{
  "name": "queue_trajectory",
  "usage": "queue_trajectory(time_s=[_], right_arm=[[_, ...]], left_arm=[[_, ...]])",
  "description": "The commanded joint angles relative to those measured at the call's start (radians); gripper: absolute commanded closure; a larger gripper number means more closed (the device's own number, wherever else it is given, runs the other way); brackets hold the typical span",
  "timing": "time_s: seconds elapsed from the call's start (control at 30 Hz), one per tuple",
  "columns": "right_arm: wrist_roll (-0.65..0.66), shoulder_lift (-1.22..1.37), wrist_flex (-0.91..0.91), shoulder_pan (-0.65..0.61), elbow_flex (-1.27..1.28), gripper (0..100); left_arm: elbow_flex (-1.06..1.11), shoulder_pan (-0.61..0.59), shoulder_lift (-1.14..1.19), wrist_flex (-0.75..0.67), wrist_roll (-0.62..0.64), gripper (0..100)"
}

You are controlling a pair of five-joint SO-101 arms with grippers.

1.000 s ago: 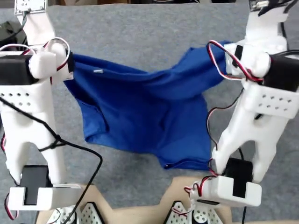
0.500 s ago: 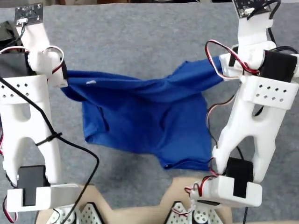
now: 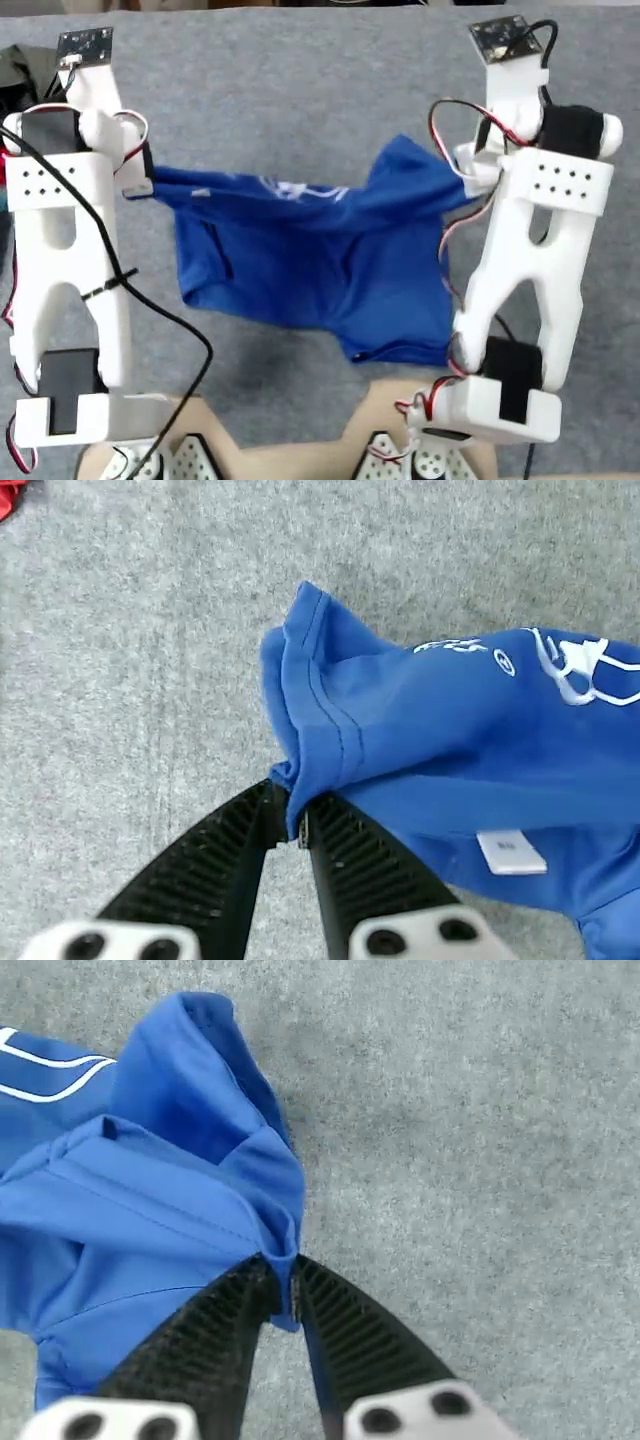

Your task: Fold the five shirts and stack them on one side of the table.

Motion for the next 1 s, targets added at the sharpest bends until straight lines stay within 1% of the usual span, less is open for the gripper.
queue_trajectory(time_s=[0.0, 0.2, 0.33, 0.57, 0.63, 0.73, 0.83, 0.97], right_arm=[[0.003, -0.093, -0.012, 0.01, 0.002, 99.3], [0.003, -0.231, 0.0, 0.012, -0.001, 99.3], [0.002, -0.366, -0.002, 0.005, -0.005, 99.3], [0.002, -0.584, -0.054, 0.013, -0.14, 99.3], [0.002, -0.615, -0.075, 0.013, -0.17, 99.3], [0.0, -0.63, -0.114, 0.013, -0.2, 99.4], [-0.003, -0.63, -0.144, 0.013, -0.225, 99.4], [-0.048, -0.628, -0.184, 0.013, -0.259, 99.4]], left_arm=[[-0.005, -0.003, -0.077, -0.017, -0.003, 98], [-0.097, -0.003, -0.236, -0.017, -0.009, 98], [-0.109, -0.003, -0.326, -0.017, -0.011, 98], [-0.103, -0.002, -0.492, -0.009, -0.011, 98], [-0.103, 0.0, -0.538, 0.002, -0.021, 98], [-0.101, 0.037, -0.596, 0.031, -0.057, 98], [-0.101, 0.046, -0.631, 0.038, -0.055, 98], [-0.101, 0.044, -0.639, 0.04, -0.052, 98]])
